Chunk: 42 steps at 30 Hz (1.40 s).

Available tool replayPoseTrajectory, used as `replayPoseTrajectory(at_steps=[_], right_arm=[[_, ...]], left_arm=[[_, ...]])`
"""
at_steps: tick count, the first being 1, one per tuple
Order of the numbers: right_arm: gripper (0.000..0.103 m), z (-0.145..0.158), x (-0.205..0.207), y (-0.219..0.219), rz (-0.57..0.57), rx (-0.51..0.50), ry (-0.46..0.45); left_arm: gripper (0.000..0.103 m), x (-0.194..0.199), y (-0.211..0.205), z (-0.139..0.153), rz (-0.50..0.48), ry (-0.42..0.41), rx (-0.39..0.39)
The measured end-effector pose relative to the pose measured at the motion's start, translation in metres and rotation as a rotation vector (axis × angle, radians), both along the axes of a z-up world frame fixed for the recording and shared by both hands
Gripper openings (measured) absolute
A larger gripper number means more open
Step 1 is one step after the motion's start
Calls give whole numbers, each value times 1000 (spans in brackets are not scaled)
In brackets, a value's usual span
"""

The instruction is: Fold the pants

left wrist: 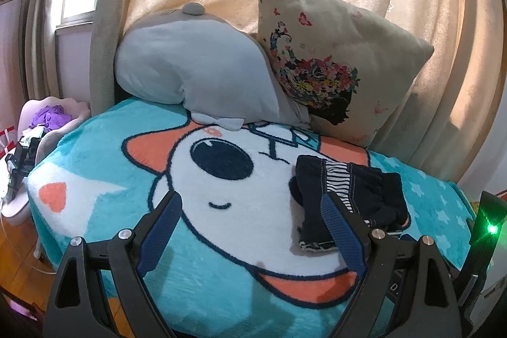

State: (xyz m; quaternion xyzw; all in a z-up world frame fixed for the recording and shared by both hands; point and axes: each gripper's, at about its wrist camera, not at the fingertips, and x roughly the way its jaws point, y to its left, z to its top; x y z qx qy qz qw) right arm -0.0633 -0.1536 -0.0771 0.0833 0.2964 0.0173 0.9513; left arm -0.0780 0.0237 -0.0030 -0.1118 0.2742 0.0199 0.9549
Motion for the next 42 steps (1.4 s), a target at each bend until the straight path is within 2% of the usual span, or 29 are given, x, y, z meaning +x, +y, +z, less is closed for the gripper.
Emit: replayPoseTrajectory(at_steps=[8, 11, 21, 25, 31, 38, 40, 42], right_arm=[[84, 2, -2, 0, 6, 14, -4], [86, 1, -5, -6, -15, 2, -19], [86, -6, 0, -36, -49, 89, -5], [86, -3, 3, -52, -45, 136, -4], [88, 3, 29, -92, 13, 346, 35], [88, -25, 71, -104, 67, 502, 137], [88, -28, 78, -101, 71, 503, 138], [88, -25, 82, -95, 88, 481, 119]], left_arm=[[90, 3, -8, -5, -9, 37, 34], [90, 11, -16, -12, -34, 87, 49], [90, 22, -31, -21, -46, 143, 79], [90, 32, -25, -23, -88, 173, 6], [90, 63, -10, -38, -137, 253, -146], [90, 102, -29, -61, -249, 342, -198], [90, 110, -36, -68, -269, 360, -189], [90, 116, -48, -70, -284, 357, -148]])
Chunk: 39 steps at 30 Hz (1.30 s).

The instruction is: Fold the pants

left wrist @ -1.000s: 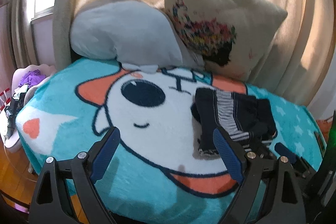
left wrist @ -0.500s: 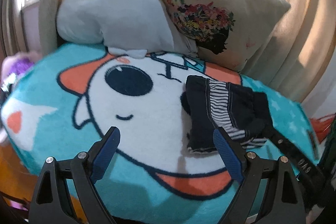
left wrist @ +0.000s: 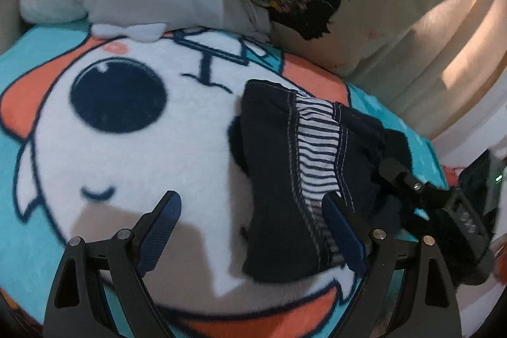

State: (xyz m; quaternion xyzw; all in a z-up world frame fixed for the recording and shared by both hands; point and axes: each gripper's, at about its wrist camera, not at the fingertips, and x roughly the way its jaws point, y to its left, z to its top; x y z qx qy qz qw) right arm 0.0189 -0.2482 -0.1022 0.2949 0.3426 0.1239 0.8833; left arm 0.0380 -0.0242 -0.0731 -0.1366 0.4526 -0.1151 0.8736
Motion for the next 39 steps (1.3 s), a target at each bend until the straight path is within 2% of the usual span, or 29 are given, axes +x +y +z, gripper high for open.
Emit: replayPoseTrajectory(at_steps=[1, 2, 4, 8, 13, 18, 21, 23, 26, 28, 32, 39], right_arm=[[84, 1, 2, 4, 18, 4, -9], [76, 1, 5, 7, 34, 15, -13], [58, 0, 10, 14, 59, 25, -1], [43, 8, 3, 20, 65, -5, -31], [42, 19, -13, 18, 77, 7, -68], [42, 12, -28, 22, 69, -26, -62], [48, 5, -28, 22, 42, -73, -33], [63, 6, -31, 20, 12, -100, -29], [72, 16, -43, 14, -35, -117, -65], [75, 22, -52, 10, -66, -127, -87], [77, 29, -72, 6, -132, -160, -114], [78, 34, -91, 16, -167, -215, -129]], left_arm=[[84, 1, -5, 1, -15, -8, 8], [61, 2, -8, 1, -29, -8, 1], [26, 3, -16, -1, -77, 26, -35], [24, -9, -21, 8, -65, -18, -1], [24, -26, -15, 29, -45, -46, -27], [24, -33, -16, 29, -17, -64, 48], [33, -36, -15, 23, 10, -52, 95], [40, -41, -11, 24, 29, -65, 106], [53, -54, -4, 32, 67, -101, 126], [58, -64, 2, 37, 98, -121, 129], [60, -75, 10, 40, 123, -133, 108], [61, -93, 18, 47, 160, -165, 97]])
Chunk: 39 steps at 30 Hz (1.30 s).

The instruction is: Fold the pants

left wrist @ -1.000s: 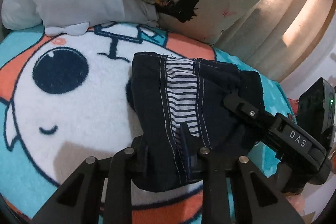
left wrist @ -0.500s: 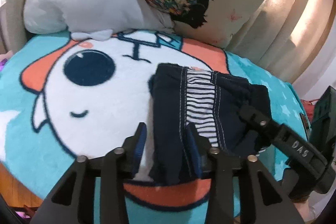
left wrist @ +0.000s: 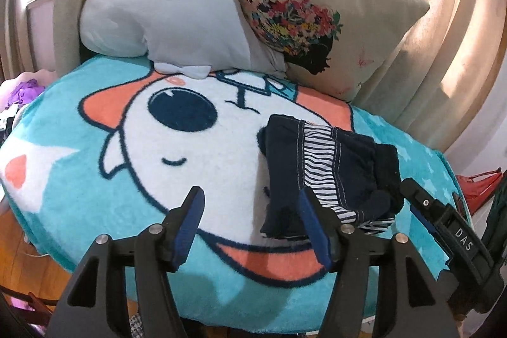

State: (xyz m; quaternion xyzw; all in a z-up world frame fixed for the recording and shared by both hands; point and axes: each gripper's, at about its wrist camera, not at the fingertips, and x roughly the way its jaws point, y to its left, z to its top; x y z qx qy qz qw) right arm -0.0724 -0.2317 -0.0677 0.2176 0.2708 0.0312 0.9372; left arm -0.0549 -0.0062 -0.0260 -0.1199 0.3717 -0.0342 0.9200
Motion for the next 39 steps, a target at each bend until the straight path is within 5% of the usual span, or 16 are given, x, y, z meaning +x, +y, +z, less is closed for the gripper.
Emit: replayPoseTrajectory(at_steps=[10, 23, 28, 33, 39], right_arm=[[79, 7, -11, 24, 19, -69, -18], [82, 0, -10, 37, 14, -125, -7], [82, -4, -8, 41, 13, -148, -12], [82, -10, -8, 34, 20, -129, -3], [84, -13, -9, 13, -18, -97, -8]], left_arm=[[68, -21, 6, 18, 29, -95, 31], [70, -18, 6, 9, 42, -70, 39], [71, -20, 3, 11, 92, -102, 115], [84, -24, -6, 18, 146, -156, 176], [84, -17, -28, 18, 102, -142, 231]])
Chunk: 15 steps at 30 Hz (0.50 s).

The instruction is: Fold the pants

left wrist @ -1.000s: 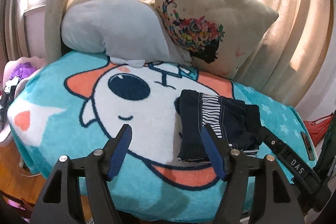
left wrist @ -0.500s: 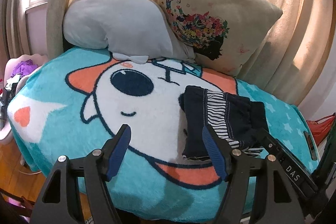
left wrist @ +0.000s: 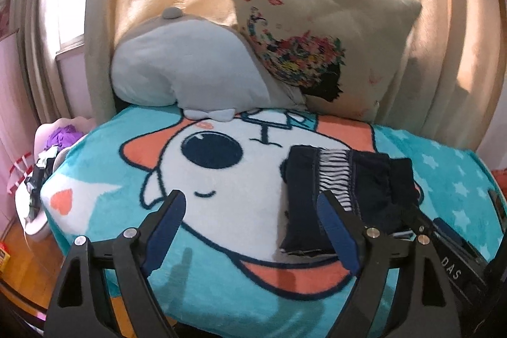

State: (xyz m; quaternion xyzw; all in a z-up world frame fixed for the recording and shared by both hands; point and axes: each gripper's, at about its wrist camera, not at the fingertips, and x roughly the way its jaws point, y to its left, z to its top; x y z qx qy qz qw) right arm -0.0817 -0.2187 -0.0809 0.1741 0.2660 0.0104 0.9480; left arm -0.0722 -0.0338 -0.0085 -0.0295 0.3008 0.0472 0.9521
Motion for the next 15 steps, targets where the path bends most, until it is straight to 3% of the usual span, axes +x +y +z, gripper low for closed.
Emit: replayPoseTrajectory(at_steps=[15], right_arm=[[85, -7, -1, -26, -41, 12, -16]], left_arm=[[84, 12, -24, -13, -37, 60, 19]])
